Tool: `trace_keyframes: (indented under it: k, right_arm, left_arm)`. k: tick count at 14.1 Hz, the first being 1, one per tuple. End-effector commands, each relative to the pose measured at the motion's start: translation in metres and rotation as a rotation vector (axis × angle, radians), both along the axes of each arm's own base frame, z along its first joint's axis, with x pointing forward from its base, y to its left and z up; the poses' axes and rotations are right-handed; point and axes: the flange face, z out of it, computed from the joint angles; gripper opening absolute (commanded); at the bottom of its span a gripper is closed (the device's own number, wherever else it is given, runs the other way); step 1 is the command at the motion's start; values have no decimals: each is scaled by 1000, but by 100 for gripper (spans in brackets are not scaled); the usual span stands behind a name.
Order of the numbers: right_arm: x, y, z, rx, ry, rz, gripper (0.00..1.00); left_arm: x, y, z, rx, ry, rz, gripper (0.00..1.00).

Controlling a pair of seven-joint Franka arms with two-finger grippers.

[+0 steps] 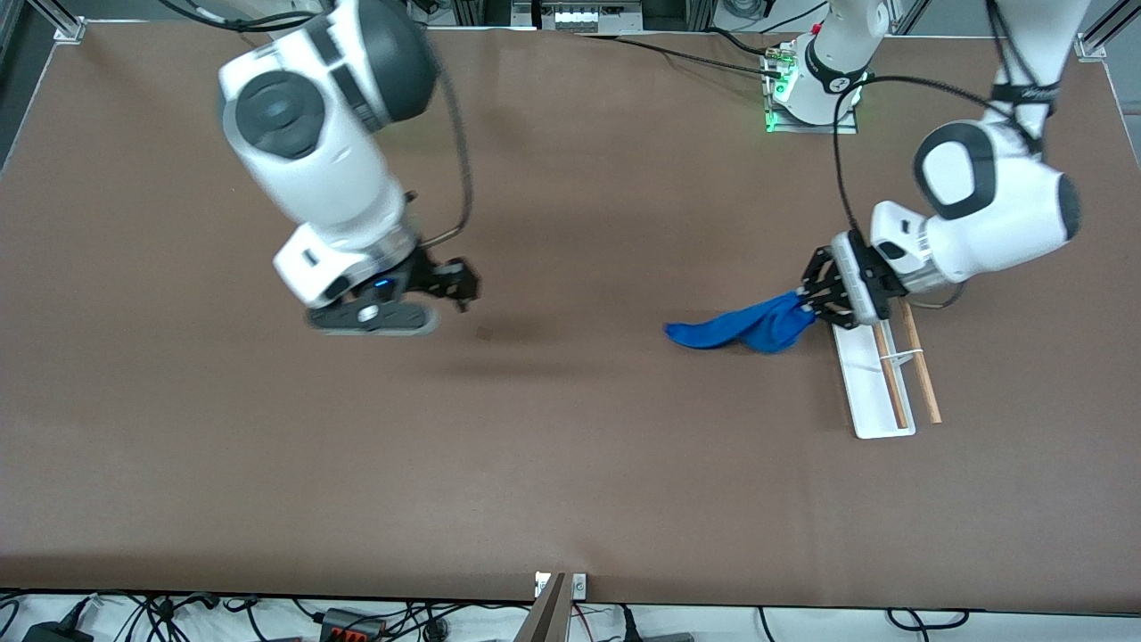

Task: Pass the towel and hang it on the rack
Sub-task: 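Carry the towel with the left gripper while the right gripper releases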

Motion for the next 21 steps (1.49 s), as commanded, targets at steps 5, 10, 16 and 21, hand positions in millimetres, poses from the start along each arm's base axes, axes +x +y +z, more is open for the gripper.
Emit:
trace_keyframes:
  k: [5,10,16,21]
  right_arm:
    - [30,-113,13,-16,31,-151,100]
    - [30,-184,36,-31,8,-64,100]
    - [9,-292,71,-40,47,7,100]
    - [-1,-343,79,-73,58,37,100]
  left_arm:
    - [15,25,69,269,355,488,0]
    - [27,53,42,272,509,731,0]
    - [58,109,48,328,476,662,0]
    - [69,165,23,307,456,585,0]
